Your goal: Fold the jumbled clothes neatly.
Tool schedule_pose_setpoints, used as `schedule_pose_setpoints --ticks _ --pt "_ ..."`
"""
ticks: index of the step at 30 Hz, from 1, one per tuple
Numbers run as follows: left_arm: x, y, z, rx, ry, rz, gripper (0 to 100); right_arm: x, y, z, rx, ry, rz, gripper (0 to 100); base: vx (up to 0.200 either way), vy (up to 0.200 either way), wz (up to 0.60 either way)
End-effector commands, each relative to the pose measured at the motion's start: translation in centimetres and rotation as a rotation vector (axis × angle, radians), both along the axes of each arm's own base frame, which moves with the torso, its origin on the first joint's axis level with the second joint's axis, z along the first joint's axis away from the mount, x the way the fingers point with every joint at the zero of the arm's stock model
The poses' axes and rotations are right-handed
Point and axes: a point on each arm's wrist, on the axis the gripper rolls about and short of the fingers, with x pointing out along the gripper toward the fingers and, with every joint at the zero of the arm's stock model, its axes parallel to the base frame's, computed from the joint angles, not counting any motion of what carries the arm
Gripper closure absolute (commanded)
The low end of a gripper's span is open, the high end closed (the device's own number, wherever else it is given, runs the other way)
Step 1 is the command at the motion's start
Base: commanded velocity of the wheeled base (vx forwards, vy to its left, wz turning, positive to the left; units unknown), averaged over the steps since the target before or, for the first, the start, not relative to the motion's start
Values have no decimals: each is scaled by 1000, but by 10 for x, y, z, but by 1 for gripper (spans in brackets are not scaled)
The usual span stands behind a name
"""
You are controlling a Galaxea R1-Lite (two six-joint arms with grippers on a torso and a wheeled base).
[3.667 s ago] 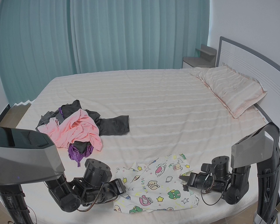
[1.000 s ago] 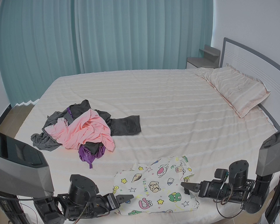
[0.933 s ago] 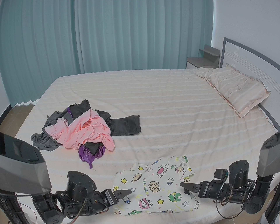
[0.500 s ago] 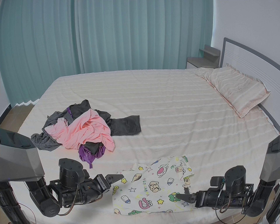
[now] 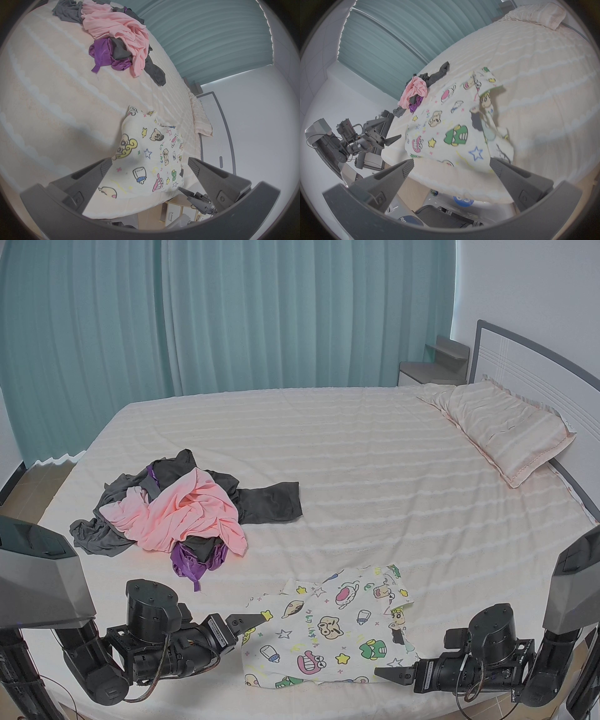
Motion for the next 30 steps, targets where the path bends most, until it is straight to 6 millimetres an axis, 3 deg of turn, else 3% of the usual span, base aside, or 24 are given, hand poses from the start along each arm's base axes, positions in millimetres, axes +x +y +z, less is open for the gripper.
schedule_pose_setpoints --ticks 1,5,9,30 --pt "0 0 -2 3 5 1 0 -2 -3 -14 -44 58 -2 0 0 0 0" --pt "1 0 -1 2 3 1 0 12 -3 -14 16 -32 -41 0 0 0 0" --pt "1 -1 -1 0 0 1 0 21 -13 -22 -44 -69 -38 0 0 0 0" --pt "2 -1 -2 0 4 0 0 28 -4 -28 -11 -67 31 0 0 0 0"
